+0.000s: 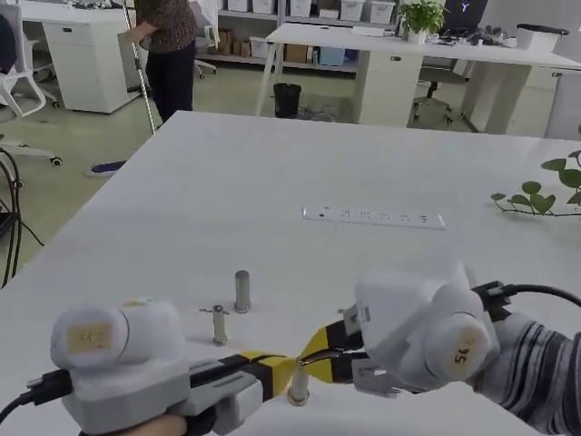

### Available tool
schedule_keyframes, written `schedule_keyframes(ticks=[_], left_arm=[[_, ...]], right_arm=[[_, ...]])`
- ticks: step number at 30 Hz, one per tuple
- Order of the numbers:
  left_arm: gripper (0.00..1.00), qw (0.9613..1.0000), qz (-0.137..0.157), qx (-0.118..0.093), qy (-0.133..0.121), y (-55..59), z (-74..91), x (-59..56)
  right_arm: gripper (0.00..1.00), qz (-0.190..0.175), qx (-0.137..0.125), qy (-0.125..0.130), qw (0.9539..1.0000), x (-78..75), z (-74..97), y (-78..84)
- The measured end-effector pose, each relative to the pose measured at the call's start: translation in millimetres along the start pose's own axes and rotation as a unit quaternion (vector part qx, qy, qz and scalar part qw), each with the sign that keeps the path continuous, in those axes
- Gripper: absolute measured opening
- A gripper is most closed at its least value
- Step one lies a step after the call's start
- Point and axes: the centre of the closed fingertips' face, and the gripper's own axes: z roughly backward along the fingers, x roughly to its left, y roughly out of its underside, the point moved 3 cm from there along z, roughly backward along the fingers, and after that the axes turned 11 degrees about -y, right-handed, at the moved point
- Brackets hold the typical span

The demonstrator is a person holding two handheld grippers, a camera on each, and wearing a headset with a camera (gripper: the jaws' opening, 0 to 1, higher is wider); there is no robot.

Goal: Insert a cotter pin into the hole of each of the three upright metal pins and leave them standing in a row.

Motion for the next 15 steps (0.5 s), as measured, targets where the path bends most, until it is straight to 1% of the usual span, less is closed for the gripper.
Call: schedule_keyframes(ticks=[3, 4, 6, 8, 9, 11, 15], left_arm=[[0.00, 1.0000, -0.003, 0.000, 0.005, 0.7, 0.7, -2.1], [0.00, 0.9999, -0.011, -0.002, 0.006, 0.6, 1.1, -2.5], [0.00, 0.9998, -0.018, -0.001, 0.010, 1.3, 1.7, -3.7], [0.00, 0.9990, -0.041, -0.008, 0.014, 1.0, 2.7, -5.1], [0.00, 0.9987, -0.048, -0.007, 0.014, 1.6, 3.2, -5.0], [0.00, 0.9980, -0.059, -0.009, 0.018, 1.5, 4.2, -5.9], [0.00, 0.9959, -0.087, -0.010, 0.024, 1.6, 6.0, -5.9]], right_arm=[[0.00, -0.003, -0.001, 0.000, 1.0000, 0.7, 0.1, 0.0], [0.00, -0.005, -0.002, 0.001, 1.0000, 0.8, 0.1, -0.1], [0.00, -0.019, -0.008, -0.004, 0.9998, 2.4, 0.1, -0.2], [0.00, -0.029, -0.014, -0.002, 0.9995, 1.8, 1.3, -0.5], [0.00, -0.038, -0.018, -0.001, 0.9991, 1.0, 2.0, 0.3], [0.00, -0.054, -0.025, -0.008, 0.9982, 2.0, 2.6, 1.0], [0.01, -0.069, -0.032, -0.014, 0.9970, 3.5, 4.5, 3.6]])
